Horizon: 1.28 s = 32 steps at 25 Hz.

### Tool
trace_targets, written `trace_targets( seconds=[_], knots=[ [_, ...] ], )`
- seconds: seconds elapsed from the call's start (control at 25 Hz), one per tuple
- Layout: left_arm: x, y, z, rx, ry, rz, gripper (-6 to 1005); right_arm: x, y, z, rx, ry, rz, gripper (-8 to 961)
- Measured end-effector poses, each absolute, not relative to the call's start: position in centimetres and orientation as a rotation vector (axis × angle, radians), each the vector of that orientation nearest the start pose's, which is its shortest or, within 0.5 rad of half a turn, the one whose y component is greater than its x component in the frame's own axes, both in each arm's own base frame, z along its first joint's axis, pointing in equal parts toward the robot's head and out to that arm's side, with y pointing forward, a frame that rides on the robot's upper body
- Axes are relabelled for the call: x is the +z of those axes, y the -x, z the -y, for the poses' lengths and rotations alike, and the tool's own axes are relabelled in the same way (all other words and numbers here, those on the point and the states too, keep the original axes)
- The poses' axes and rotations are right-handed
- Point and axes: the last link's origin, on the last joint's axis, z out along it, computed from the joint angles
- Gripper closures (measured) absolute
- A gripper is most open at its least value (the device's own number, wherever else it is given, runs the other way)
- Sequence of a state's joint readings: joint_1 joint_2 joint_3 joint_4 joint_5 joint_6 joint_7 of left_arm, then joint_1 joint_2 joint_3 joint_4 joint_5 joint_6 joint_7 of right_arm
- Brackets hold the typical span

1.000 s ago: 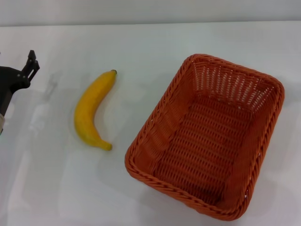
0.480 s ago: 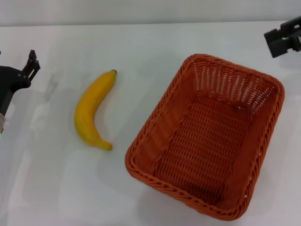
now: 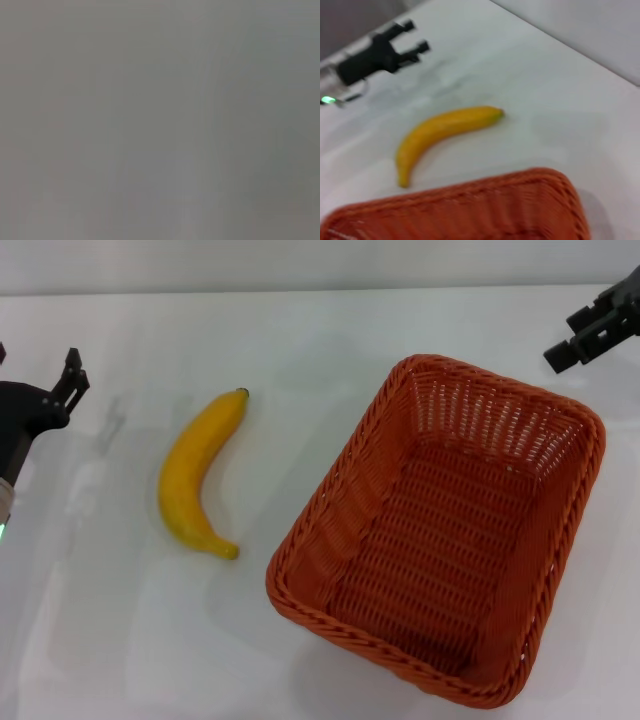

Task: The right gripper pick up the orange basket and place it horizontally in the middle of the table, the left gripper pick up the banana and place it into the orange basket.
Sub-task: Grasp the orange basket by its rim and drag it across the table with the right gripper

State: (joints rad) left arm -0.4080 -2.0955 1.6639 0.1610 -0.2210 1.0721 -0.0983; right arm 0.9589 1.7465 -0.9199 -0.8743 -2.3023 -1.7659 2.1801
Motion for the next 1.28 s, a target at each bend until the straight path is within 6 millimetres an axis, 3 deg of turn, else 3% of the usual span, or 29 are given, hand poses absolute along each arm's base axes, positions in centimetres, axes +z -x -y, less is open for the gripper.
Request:
trace_targets(
  seconds=[0.32, 0.72, 1.28],
  knots=[
    [-0.8, 34.4, -33.2, -0.552, 1.614, 0.502, 131, 11.8, -14.2, -42.6, -0.159, 2.828, -0.797, 139],
    [-0.8, 34.3, -33.2, -0.554, 1.614, 0.502, 131, 8.9, -13.3, -42.8, -0.248, 2.837, -0.714, 149],
    [-0.8, 34.3, -33.2, -0.552, 1.619, 0.497, 131, 6.3, -13.7, -43.6, -0.333, 2.758, -0.671, 163]
  ],
)
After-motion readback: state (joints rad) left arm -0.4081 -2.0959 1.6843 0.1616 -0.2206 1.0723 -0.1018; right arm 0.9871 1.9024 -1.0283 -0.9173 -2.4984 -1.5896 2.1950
